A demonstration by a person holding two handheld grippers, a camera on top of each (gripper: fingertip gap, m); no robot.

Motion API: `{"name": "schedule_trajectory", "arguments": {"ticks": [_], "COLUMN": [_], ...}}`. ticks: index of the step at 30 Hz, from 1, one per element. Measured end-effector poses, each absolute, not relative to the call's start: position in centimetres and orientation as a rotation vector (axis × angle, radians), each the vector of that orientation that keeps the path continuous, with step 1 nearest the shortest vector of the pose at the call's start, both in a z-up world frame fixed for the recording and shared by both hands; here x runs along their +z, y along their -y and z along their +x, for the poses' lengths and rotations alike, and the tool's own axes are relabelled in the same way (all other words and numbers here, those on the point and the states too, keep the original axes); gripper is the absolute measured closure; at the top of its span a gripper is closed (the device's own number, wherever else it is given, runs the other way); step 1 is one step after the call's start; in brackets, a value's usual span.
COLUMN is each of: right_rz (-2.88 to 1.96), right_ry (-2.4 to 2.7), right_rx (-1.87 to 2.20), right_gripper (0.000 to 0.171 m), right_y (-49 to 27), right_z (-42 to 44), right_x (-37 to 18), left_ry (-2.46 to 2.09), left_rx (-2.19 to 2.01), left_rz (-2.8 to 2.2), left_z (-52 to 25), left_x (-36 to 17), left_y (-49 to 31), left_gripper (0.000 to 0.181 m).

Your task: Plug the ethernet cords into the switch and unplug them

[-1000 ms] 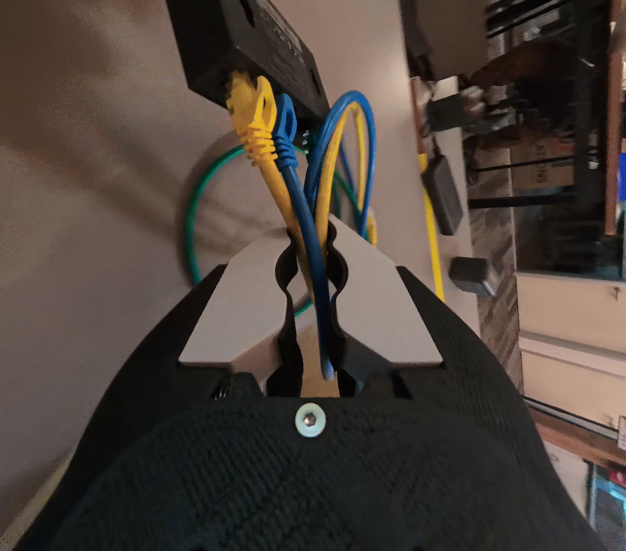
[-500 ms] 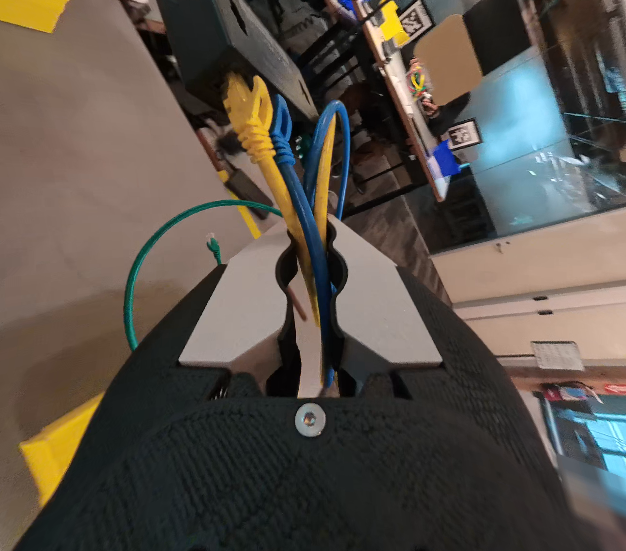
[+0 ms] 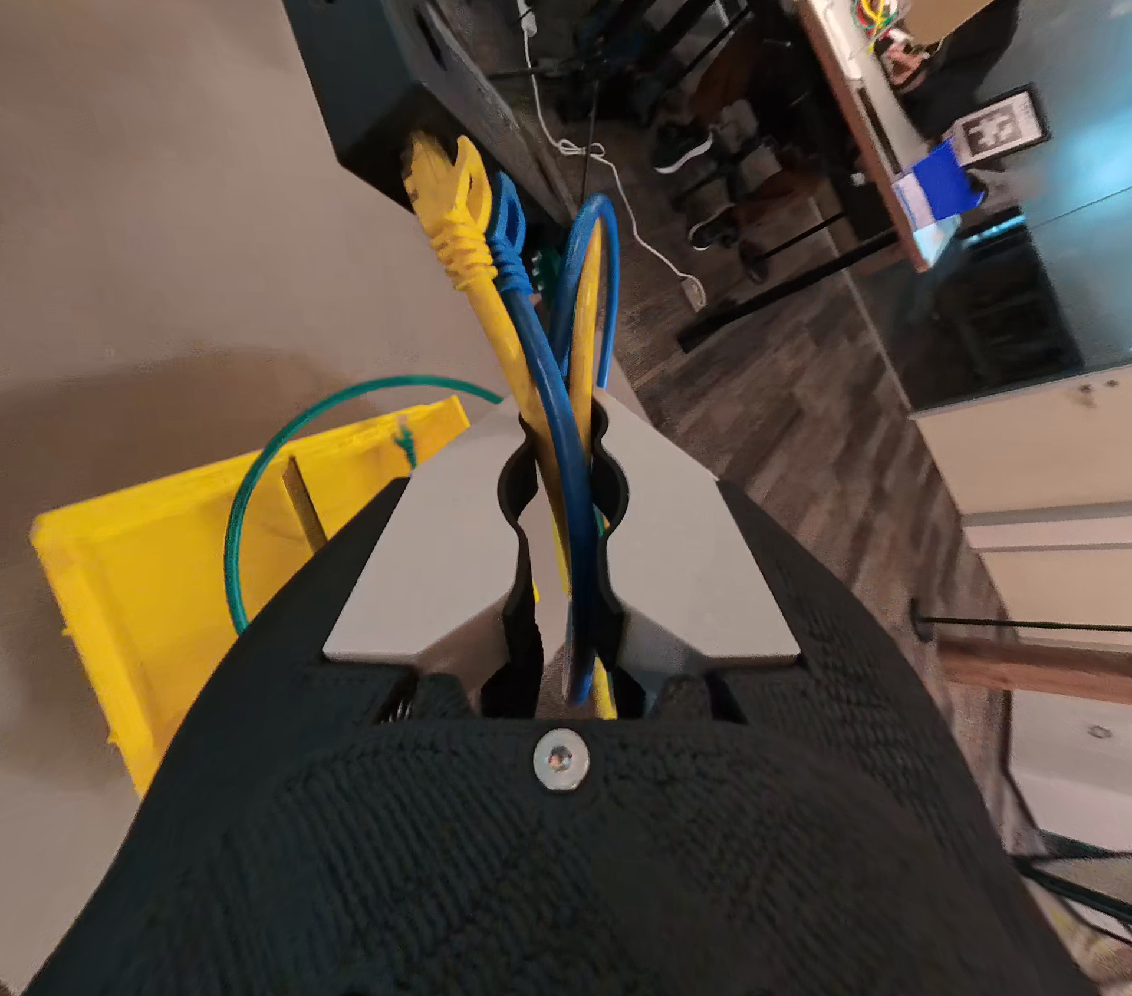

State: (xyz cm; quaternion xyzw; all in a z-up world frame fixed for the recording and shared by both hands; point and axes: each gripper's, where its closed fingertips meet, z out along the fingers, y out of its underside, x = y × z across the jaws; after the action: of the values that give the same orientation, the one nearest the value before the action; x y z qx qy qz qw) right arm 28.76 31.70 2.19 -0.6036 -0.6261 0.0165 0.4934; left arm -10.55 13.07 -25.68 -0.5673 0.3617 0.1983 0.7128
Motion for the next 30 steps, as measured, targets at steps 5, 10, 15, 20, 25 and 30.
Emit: {"name": "schedule_trajectory", "arguments": {"ticks": [5,10,15,20,25,30], "right_rz": [-1.533,-1.587,-1.717,-1.907,-2.048,-2.118], "right_ry": [1.500,1.531,1.643,1.707,1.792,1.805], "right_rx": [0.110,0.148,0.291,0.322,0.206,0.082], "right_gripper": [0.162,0.162,0.162,0.161,0.161,0.160], "right_y": [-34.2,-35.1,-34.3,-34.9,-36.5,-38.9], "right_z": [31.4,32.2,32.0,32.4,32.1,30.7], "right_x": [-3.7,-8.7,-13.6,-17.6,-21.6,-22.9], "left_ry": [-0.753,-0.711,-0.717,-0.712,-0.718,-0.724], "left_rx": [0.487,0.506,0.533,0.539,0.546,0.547], "left_rz": [-1.294,-1.326,-1.332,-1.344,-1.360,-1.369], "left_z": [-11.7,-12.6,-12.7,-12.9,-13.0,-13.0], "left_x": [-25.7,-25.8,-26.0,-26.1,-26.4,-26.6], "left_y": [-13.5,-13.9,-14.0,-14.1,-14.3,-14.5], "left_gripper": [0.134,0.136,0.137,0.138,0.138,0.139]}}
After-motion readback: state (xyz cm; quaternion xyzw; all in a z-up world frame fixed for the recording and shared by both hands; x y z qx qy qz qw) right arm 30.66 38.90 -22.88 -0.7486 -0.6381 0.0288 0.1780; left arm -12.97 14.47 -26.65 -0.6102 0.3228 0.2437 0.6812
